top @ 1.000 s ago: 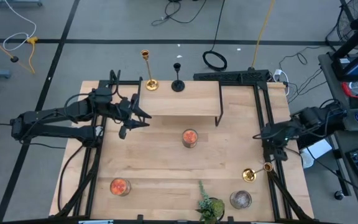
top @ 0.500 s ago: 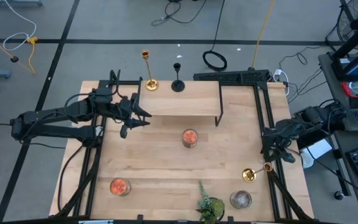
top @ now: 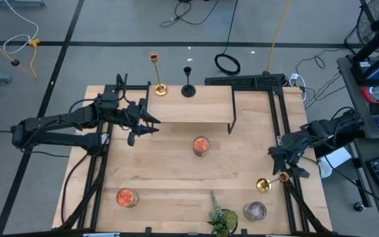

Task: Pick & Place candle stick holders
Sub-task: Put the gold candle holder on the shelf aligned with the other gold and black candle holders

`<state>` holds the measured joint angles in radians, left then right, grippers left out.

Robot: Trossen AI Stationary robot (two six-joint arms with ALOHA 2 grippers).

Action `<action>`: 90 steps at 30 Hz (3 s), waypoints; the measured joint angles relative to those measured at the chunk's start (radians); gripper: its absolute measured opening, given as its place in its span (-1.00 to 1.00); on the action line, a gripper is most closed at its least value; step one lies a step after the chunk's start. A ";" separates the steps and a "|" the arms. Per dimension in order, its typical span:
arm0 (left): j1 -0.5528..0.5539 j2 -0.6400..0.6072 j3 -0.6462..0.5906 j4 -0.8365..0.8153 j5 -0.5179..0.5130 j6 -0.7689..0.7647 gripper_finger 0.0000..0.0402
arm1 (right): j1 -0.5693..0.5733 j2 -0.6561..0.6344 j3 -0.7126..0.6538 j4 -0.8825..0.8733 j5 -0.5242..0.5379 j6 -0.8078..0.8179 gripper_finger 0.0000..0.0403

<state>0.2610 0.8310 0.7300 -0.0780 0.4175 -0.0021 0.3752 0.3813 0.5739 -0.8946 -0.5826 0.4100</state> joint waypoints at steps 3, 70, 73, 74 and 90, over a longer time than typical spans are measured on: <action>0.000 0.000 0.000 0.000 0.000 0.000 -0.24 | 0.000 0.000 -0.075 0.103 -0.090 0.000 0.04; 0.000 0.000 0.000 0.001 -0.001 0.128 -0.24 | 0.000 -0.043 -0.228 0.666 -0.017 0.301 -0.02; 0.000 0.000 0.000 0.001 -0.001 0.128 -0.24 | 0.000 -0.043 -0.228 0.654 0.010 0.296 -0.02; 0.000 0.000 0.000 0.001 -0.001 0.128 -0.24 | 0.000 -0.043 -0.228 0.644 0.042 0.281 -0.03; 0.000 0.000 0.000 0.001 -0.001 0.129 -0.24 | 0.000 -0.044 -0.228 0.513 0.275 0.050 -0.03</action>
<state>0.2611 0.8310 0.7300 -0.0772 0.4165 0.1265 0.3752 0.3374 0.3458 -0.3813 -0.3080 0.4599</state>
